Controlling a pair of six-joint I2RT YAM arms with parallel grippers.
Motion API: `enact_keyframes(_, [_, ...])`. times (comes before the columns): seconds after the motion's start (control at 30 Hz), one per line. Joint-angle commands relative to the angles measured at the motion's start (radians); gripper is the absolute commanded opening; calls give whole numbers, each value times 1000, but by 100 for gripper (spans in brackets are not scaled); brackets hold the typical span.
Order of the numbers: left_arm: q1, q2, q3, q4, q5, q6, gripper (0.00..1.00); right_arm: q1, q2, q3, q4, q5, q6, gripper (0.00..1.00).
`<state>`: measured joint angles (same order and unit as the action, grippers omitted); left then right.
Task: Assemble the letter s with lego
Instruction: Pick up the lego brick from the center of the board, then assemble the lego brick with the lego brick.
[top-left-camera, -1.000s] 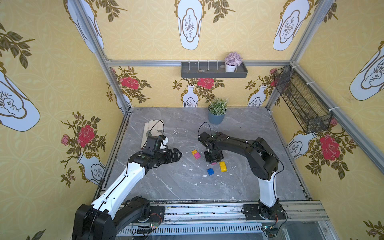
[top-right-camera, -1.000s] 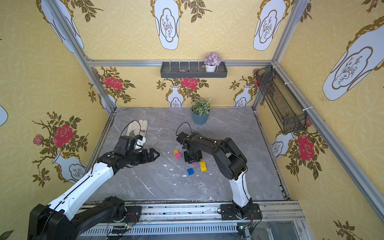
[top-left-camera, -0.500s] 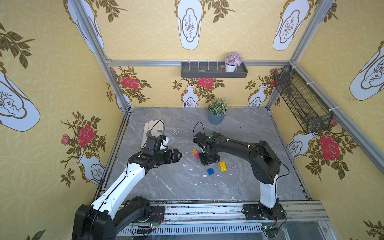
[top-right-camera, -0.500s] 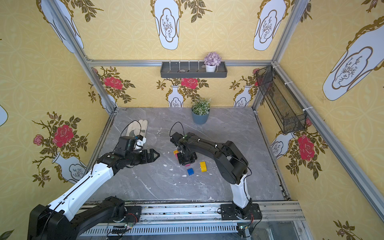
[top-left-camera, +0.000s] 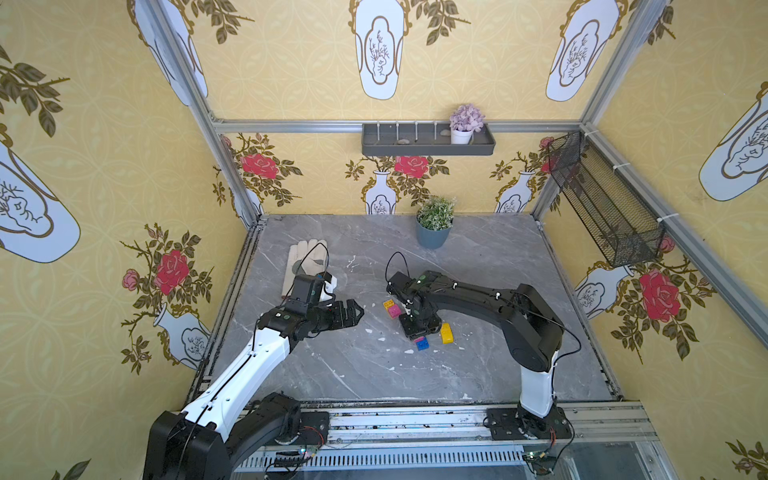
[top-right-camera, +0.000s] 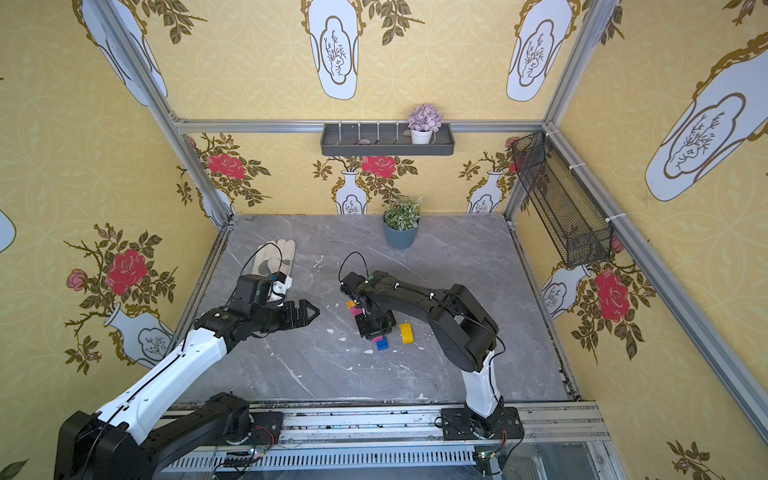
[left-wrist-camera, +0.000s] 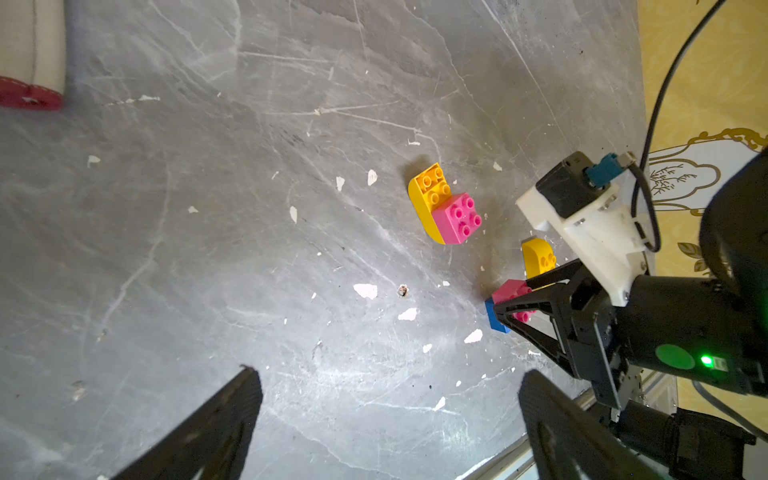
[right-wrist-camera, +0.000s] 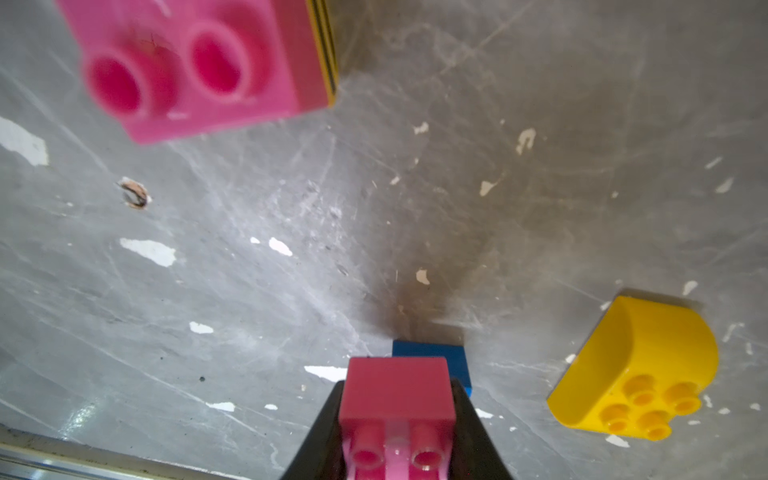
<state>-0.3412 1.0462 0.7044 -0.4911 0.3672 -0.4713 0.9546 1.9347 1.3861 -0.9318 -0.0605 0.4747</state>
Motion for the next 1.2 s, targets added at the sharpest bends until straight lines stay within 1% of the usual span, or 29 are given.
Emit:
enact_keyframes(0.0, [1, -3, -9, 22, 11, -6, 99, 0, -11, -10, -3, 24, 11, 21])
enact_keyframes(0.3, [1, -6, -13, 22, 11, -10, 99, 0, -38, -9, 7, 55, 17, 21])
enact_keyframes(0.47, [1, -7, -17, 24, 9, -9, 99, -6, -70, -8, 3, 70, 53, 21])
enact_keyframes(0.8, [1, 0, -13, 26, 8, -9, 99, -18, -82, -84, 42, 50, 121, 21])
enact_keyframes(1.17, [1, 3, -8, 19, 7, 0, 99, -28, -68, -128, 115, 23, 148, 21])
